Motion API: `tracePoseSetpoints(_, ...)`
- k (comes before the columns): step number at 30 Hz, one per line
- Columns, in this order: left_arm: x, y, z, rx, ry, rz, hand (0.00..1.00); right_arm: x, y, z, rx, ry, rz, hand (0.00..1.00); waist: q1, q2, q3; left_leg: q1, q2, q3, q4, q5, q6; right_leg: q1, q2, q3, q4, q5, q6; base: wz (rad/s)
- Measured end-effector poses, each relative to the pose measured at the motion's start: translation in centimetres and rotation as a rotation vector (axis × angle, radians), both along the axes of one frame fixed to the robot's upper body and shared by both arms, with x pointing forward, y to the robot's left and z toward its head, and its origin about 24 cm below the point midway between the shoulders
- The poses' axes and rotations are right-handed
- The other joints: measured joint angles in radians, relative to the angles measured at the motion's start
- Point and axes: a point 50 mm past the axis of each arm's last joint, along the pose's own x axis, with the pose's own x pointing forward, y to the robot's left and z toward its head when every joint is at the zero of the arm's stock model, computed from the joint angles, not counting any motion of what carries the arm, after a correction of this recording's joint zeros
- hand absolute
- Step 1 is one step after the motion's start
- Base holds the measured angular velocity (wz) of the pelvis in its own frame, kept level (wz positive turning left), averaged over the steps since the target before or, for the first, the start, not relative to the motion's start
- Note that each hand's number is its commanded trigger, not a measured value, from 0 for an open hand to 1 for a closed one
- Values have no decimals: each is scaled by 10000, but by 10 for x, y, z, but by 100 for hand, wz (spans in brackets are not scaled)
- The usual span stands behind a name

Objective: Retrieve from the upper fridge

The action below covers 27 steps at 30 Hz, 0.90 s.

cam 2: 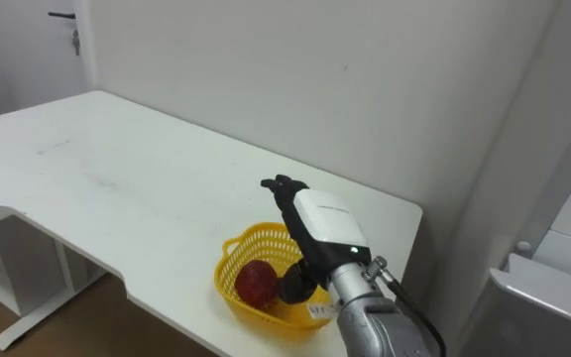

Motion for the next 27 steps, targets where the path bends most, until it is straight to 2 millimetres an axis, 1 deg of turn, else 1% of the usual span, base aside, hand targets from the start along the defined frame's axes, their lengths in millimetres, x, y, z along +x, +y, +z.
tracePoseSetpoints(7, 1, 0, 0, 4, -13, -3, 0, 0, -1, -2, -106, 216, -109, 0, -144, -90, 8, -38, 0, 34, 24, 0, -1, -43, -5, 20, 18, 0, 0, 0)
tracePoseSetpoints(16, 4, 0, 0, -2, -82, -5, 0, 1, -1, -3, -104, 268, -197, 0, -130, -94, 9, -23, 1, 40, 24, 0, -1, -39, -6, 19, 15, 0, 0, 0)
tracePoseSetpoints(21, -2, 0, 0, -63, 4, 174, 0, 1, -1, -2, 124, 334, -184, 0, -156, -88, 14, -30, 4, 61, 17, 0, 0, -39, -6, 12, 13, 0, 0, 0)
tracePoseSetpoints(22, -4, -1, -1, -66, 51, 186, 0, 1, -2, -2, 193, 330, -177, 0, -179, -65, 30, -26, 6, 70, 17, 0, 0, -39, -6, 15, 12, 0, 0, 0)
tracePoseSetpoints(24, -6, -1, -1, -75, 103, 196, 0, 1, -1, -1, 259, 269, -140, 0, -182, -60, 33, -18, 6, 82, 16, 0, 0, -40, -8, 14, 13, 0, 0, 0)
tracePoseSetpoints(27, -9, -1, -1, -48, 151, 215, 0, 1, -2, 6, 829, 55, -71, 0, -257, -39, 46, -25, 4, 63, 38, -1, 1, -14, -11, 0, 12, 1, -1, 2)
